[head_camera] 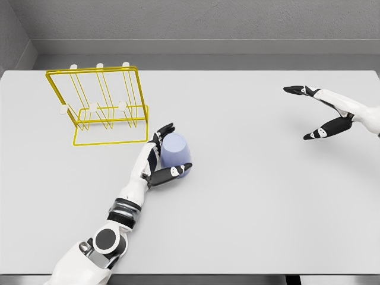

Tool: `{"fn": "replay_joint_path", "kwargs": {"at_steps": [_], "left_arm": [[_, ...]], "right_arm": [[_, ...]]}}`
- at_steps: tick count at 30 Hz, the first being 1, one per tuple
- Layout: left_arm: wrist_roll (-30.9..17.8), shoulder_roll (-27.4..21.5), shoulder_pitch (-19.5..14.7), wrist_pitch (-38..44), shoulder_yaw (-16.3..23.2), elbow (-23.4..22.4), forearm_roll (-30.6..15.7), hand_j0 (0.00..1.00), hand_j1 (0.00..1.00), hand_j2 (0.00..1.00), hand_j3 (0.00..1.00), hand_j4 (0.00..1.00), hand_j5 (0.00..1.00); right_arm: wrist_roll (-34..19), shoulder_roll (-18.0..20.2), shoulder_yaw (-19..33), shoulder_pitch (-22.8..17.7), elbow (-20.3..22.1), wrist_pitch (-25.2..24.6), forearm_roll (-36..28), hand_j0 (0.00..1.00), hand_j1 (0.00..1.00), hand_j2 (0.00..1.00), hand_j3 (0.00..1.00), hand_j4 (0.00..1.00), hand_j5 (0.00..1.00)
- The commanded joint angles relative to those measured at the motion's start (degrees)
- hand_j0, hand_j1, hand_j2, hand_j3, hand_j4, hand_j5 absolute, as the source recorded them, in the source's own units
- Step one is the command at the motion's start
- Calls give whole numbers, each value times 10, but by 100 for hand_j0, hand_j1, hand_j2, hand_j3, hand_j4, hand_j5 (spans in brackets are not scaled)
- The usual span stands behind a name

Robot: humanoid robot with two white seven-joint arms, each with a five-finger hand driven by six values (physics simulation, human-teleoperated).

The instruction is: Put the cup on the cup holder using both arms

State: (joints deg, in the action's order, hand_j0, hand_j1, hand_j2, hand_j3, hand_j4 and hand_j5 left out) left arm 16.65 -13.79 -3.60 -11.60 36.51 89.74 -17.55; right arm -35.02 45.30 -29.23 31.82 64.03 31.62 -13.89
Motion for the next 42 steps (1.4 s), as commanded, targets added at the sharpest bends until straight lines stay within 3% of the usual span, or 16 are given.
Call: {"fn": "replay_joint_path", "kwargs": {"at_steps": [1,16,30,40,42], "left_arm": [[1,0,0,2,0,-1,1,84,84,84,84,84,84],[1,3,0,1,0,-1,20,63,63,63,63,63,63],[1,1,4,-11,-7,11,19,64,64,64,64,64,64],[-1,-7,3,-42,-9,61,18,64,64,64,64,64,64],[-3,-7,10,-58,-26,69,18,64,64,64,64,64,64]], "right_arm": [[0,0,1,0,0,-1,-4,100,100,100,100,100,100],[0,0,1,-1,0,-1,-4,100,100,100,100,100,100],[0,-1,1,-1,0,-1,-4,100,100,100,100,100,100],[0,0,1,-1,0,-2,-4,100,100,100,100,100,100],[0,0,0,-1,0,-2,-4,100,100,100,100,100,100]]}}
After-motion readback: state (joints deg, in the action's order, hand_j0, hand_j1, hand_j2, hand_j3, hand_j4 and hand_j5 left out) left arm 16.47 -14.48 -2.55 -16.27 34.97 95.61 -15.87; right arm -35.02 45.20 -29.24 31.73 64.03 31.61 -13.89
